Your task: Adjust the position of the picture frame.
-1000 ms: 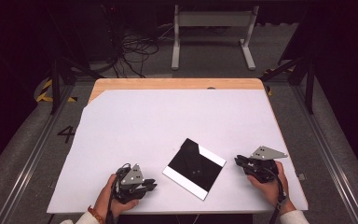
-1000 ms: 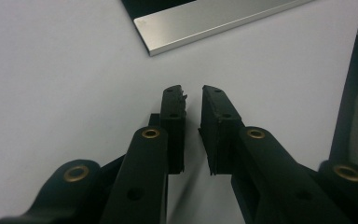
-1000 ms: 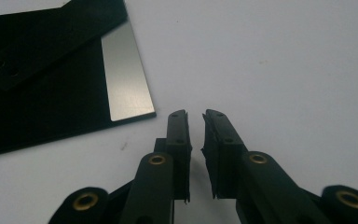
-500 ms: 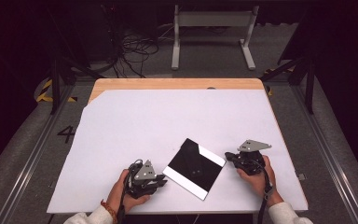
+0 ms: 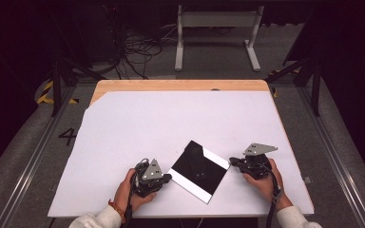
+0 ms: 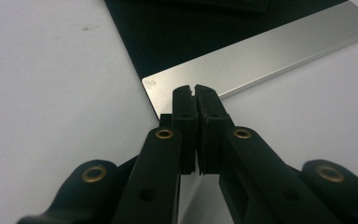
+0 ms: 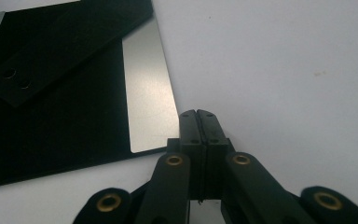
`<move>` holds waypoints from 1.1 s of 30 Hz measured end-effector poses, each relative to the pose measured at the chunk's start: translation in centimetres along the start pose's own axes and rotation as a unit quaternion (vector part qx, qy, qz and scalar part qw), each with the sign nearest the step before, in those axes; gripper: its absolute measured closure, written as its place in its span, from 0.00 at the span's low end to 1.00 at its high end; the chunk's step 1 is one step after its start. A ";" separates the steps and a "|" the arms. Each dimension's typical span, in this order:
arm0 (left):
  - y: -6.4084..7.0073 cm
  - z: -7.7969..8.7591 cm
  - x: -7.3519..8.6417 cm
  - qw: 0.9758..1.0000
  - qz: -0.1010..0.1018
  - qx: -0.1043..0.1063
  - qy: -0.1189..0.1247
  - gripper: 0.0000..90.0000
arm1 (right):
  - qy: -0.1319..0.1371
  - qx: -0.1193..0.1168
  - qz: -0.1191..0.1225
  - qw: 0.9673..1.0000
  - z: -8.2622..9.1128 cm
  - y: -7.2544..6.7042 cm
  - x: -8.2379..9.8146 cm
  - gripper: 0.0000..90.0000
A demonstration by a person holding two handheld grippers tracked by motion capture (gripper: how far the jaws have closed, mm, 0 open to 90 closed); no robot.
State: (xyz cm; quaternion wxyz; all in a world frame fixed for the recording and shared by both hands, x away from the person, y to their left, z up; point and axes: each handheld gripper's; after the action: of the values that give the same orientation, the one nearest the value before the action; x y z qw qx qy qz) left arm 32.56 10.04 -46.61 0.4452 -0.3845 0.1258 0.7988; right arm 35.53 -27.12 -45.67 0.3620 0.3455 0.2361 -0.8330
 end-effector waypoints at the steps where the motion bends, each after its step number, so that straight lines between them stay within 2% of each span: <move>1: 0.0 0.0 0.0 1.000 0.000 0.000 0.000 0.98 | 0.000 0.000 0.000 1.000 0.0 0.0 0.0 1.00; 5: -0.2 -0.2 -0.2 1.000 -0.002 -0.003 -0.005 1.00 | -0.002 -0.008 -0.005 1.000 0.0 0.3 -0.1 1.00; 9: -0.4 -0.3 -0.4 1.000 0.000 -0.008 -0.006 1.00 | -0.007 -0.010 0.000 1.000 0.0 0.4 -0.2 1.00; 13: -0.1 -0.4 -0.6 0.999 -0.013 -0.029 -0.008 1.00 | -0.013 -0.002 0.022 1.000 0.0 0.1 -0.2 1.00; 14: -0.2 -0.5 -0.7 0.999 -0.010 -0.031 -0.007 1.00 | -0.016 -0.001 0.025 1.000 0.1 0.1 -0.2 1.00; 17: -0.5 -0.6 -0.6 1.000 -0.005 -0.027 -0.004 1.00 | -0.019 -0.004 0.032 0.999 0.1 0.2 -0.3 1.00; 21: -0.6 -0.8 -0.7 0.999 -0.008 -0.031 -0.002 1.00 | -0.023 -0.003 0.042 0.999 -0.1 0.4 -0.5 1.00; 25: -0.8 -1.0 -0.8 1.000 -0.005 -0.031 0.000 1.00 | -0.017 -0.004 0.040 0.999 -0.1 0.5 -0.4 1.00; 28: -0.9 -1.2 -1.0 0.999 -0.004 -0.037 -0.002 1.00 | -0.015 -0.001 0.040 0.999 -0.1 0.4 -0.3 1.00; 29: -0.9 -1.3 -1.1 0.999 -0.010 -0.042 0.000 1.00 | -0.014 -0.001 0.039 0.999 -0.1 0.3 -0.3 1.00; 31: -1.0 -1.5 -1.2 0.999 -0.016 -0.045 0.001 1.00 | -0.016 -0.007 0.044 0.999 -0.1 0.2 -0.2 1.00; 33: -1.3 -1.7 -1.3 0.999 -0.011 -0.040 0.002 1.00 | -0.015 -0.016 0.042 0.999 0.1 0.1 0.0 1.00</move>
State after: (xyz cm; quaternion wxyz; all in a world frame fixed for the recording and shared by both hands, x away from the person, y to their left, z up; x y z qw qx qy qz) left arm 34.84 9.01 -46.61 0.4381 -0.4047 0.0902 0.7976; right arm 35.57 -27.18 -45.60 0.4061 0.3365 0.2291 -0.8181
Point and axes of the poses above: each handheld gripper's, and its own axes: z roughly backward along the jaws, x roughly out of its underside, y roughly to its right, and after that the axes turned 11 degrees about -x, right-handed
